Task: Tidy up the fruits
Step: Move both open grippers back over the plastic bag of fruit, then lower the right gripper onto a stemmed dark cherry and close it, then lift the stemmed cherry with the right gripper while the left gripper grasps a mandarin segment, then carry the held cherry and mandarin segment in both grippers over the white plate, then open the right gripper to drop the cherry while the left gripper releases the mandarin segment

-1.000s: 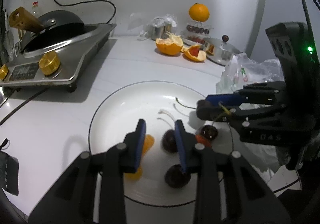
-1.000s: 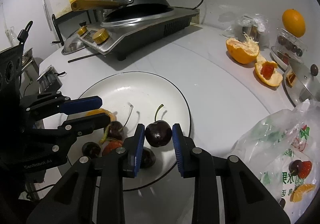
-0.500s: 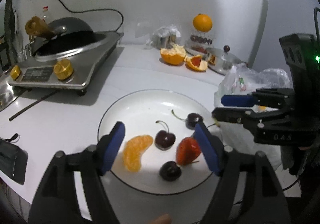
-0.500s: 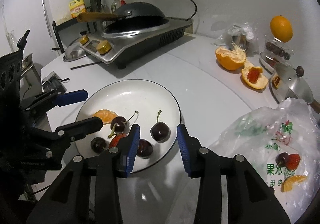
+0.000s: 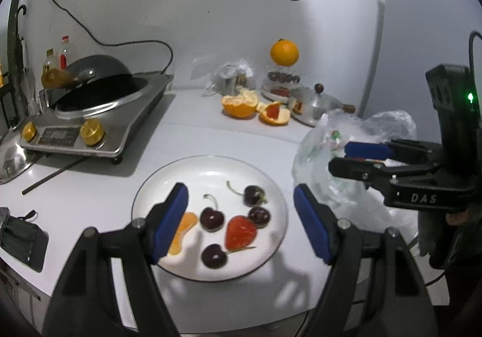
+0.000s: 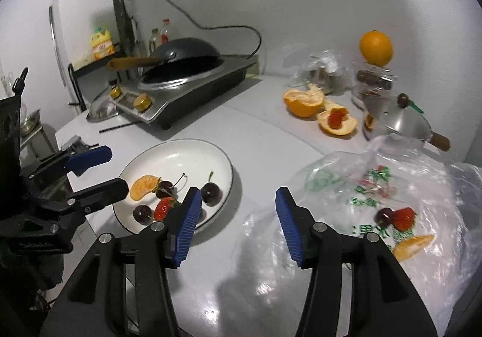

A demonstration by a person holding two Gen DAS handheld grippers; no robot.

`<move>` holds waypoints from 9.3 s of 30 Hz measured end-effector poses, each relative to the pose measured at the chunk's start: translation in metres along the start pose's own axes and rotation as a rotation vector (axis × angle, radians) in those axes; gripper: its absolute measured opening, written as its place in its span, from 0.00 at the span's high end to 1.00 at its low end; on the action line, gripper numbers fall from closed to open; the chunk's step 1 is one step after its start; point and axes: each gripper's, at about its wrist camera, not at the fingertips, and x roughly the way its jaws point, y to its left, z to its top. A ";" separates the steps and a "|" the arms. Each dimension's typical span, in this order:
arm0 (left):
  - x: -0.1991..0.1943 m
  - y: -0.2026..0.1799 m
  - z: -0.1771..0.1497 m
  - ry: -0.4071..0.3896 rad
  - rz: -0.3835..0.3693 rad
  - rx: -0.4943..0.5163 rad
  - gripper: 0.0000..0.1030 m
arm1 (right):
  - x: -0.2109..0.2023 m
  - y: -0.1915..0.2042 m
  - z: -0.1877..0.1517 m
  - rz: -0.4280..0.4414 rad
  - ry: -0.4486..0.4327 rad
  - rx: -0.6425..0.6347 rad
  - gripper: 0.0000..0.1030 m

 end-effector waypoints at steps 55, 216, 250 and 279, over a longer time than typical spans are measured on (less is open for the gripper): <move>0.062 -0.115 0.007 0.114 -0.105 0.084 0.28 | -0.011 -0.121 -0.072 -0.113 0.145 0.095 0.59; 0.032 -0.030 -0.006 0.127 -0.117 0.025 0.73 | -0.020 -0.016 -0.006 -0.030 0.001 -0.108 0.72; 0.041 0.088 -0.006 0.061 0.034 -0.039 0.72 | 0.089 0.064 0.031 0.079 0.098 -0.193 0.72; 0.066 0.087 0.002 0.072 0.008 -0.042 0.48 | 0.123 0.062 0.031 0.081 0.148 -0.168 0.57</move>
